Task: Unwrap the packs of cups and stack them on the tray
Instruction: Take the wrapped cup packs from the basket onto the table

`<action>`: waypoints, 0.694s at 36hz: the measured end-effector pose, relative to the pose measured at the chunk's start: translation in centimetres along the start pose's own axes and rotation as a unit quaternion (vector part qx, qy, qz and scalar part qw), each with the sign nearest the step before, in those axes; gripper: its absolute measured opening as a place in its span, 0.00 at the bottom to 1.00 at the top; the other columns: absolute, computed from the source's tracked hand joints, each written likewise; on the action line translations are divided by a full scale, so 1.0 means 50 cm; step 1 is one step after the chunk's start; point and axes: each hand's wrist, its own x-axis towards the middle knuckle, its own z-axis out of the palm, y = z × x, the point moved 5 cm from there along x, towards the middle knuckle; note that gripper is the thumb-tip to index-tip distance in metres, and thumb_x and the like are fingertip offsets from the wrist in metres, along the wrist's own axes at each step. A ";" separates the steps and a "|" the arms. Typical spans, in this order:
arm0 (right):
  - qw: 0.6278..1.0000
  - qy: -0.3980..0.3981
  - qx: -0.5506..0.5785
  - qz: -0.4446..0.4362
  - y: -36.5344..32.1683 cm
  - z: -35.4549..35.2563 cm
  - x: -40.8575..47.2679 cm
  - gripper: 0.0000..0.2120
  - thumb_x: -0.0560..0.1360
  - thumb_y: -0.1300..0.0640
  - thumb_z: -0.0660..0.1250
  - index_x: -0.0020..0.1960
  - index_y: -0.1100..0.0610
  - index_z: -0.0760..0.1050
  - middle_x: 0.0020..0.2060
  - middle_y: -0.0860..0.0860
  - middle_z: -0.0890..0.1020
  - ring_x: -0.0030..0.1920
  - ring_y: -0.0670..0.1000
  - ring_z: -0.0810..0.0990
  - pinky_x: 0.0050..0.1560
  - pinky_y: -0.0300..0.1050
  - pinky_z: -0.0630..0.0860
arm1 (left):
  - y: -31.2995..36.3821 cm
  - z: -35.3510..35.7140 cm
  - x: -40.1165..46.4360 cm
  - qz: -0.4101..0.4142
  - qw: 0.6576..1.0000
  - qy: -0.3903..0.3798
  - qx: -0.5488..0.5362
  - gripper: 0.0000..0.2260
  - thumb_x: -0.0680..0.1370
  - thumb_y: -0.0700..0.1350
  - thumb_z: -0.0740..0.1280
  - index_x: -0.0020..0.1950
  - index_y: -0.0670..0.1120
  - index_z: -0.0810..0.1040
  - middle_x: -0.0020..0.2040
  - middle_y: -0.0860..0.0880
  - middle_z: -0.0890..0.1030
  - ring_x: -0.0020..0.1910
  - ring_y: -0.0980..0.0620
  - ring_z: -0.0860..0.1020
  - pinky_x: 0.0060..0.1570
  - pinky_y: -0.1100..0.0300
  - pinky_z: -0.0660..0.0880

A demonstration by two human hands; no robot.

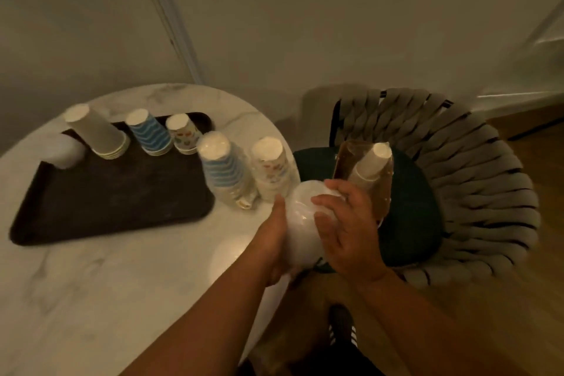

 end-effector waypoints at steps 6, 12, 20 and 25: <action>0.991 -0.136 -0.013 -0.016 -0.074 0.132 -0.033 0.27 0.70 0.33 0.64 0.64 0.46 0.68 0.67 0.46 0.65 0.66 0.52 0.63 0.64 0.50 0.66 | 0.027 -0.177 -0.035 0.088 0.991 0.094 0.046 0.33 0.78 0.71 0.47 0.65 0.49 0.74 0.58 0.42 0.79 0.51 0.41 0.78 0.45 0.49 0.76; 0.980 -0.176 -0.089 0.026 -0.091 0.205 -0.025 0.28 0.73 0.40 0.68 0.69 0.51 0.71 0.71 0.50 0.65 0.70 0.52 0.57 0.68 0.45 0.59 | 0.056 -0.210 -0.054 0.159 0.985 0.069 -0.006 0.21 0.83 0.61 0.50 0.57 0.48 0.76 0.48 0.46 0.82 0.47 0.46 0.80 0.45 0.51 0.77; 0.967 -0.216 -0.126 0.047 -0.113 0.234 -0.008 0.29 0.75 0.42 0.67 0.72 0.53 0.67 0.72 0.53 0.62 0.72 0.55 0.56 0.68 0.48 0.65 | 0.035 -0.262 -0.048 0.297 0.933 0.114 0.170 0.15 0.76 0.42 0.61 0.61 0.47 0.79 0.54 0.45 0.83 0.52 0.47 0.81 0.56 0.49 0.78; 0.960 -0.237 -0.148 0.006 -0.129 0.240 -0.001 0.29 0.75 0.43 0.67 0.72 0.54 0.68 0.71 0.52 0.64 0.70 0.55 0.59 0.66 0.49 0.67 | 0.053 -0.265 -0.045 0.367 0.860 0.191 0.298 0.15 0.75 0.46 0.62 0.60 0.48 0.80 0.54 0.49 0.83 0.54 0.48 0.80 0.59 0.48 0.76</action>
